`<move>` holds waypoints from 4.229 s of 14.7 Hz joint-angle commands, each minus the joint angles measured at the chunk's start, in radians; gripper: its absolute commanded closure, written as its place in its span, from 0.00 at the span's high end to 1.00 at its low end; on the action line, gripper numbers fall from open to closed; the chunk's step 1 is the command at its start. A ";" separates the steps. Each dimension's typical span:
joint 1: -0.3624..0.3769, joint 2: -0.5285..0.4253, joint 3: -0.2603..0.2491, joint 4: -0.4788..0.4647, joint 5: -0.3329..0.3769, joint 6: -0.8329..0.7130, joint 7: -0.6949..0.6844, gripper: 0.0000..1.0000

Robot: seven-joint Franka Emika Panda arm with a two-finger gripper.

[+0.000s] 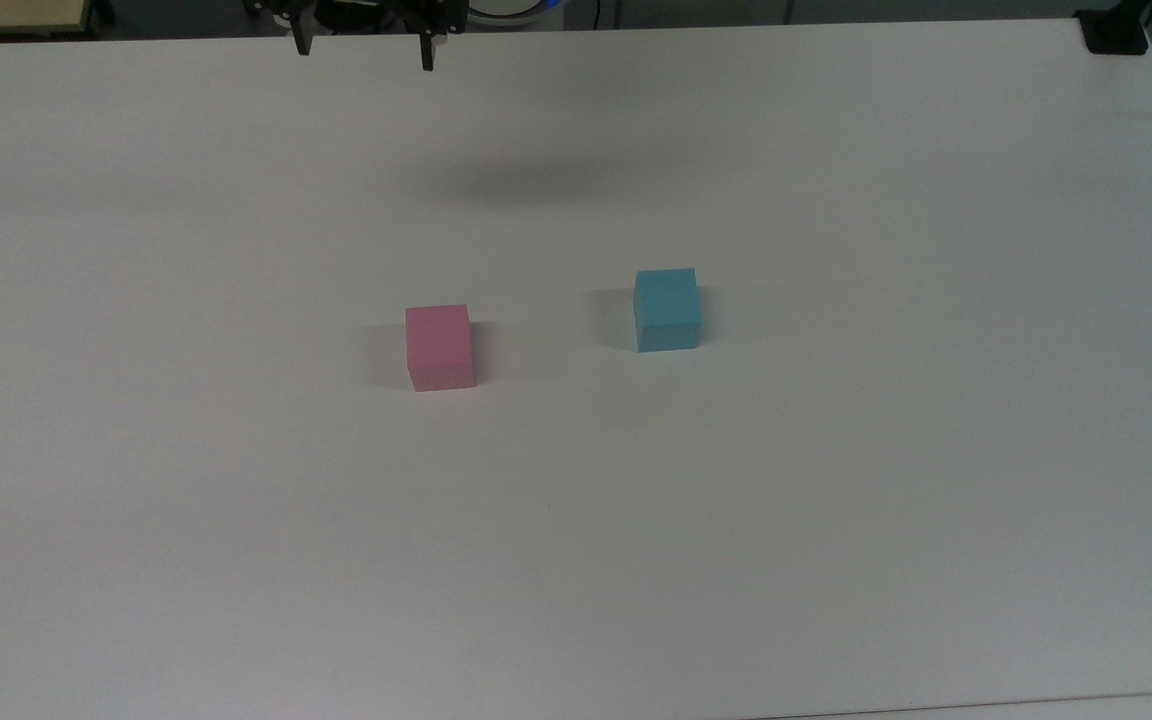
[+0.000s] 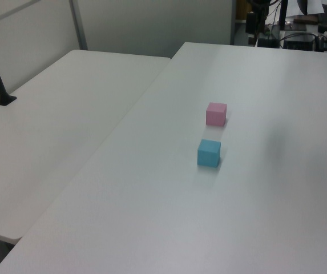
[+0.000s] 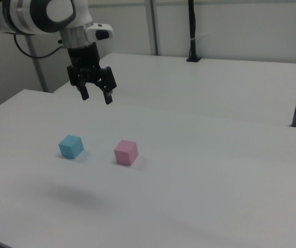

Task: Put blue cube on pink cube
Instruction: 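Move the open gripper over the blue cube, then lower the gripper around the blue cube and close it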

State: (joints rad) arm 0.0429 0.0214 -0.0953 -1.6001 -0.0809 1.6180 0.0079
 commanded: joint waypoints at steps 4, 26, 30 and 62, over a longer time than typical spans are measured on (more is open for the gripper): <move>0.002 -0.014 -0.006 -0.003 -0.002 -0.021 0.000 1.00; 0.015 0.002 0.060 -0.053 0.007 0.005 -0.006 1.00; 0.061 0.018 0.109 -0.044 0.059 0.006 0.038 1.00; 0.187 0.485 0.230 -0.014 -0.102 0.392 0.284 0.40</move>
State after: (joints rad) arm 0.2041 0.5242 0.1698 -1.5890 -0.1668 1.9818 0.3068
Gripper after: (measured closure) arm 0.163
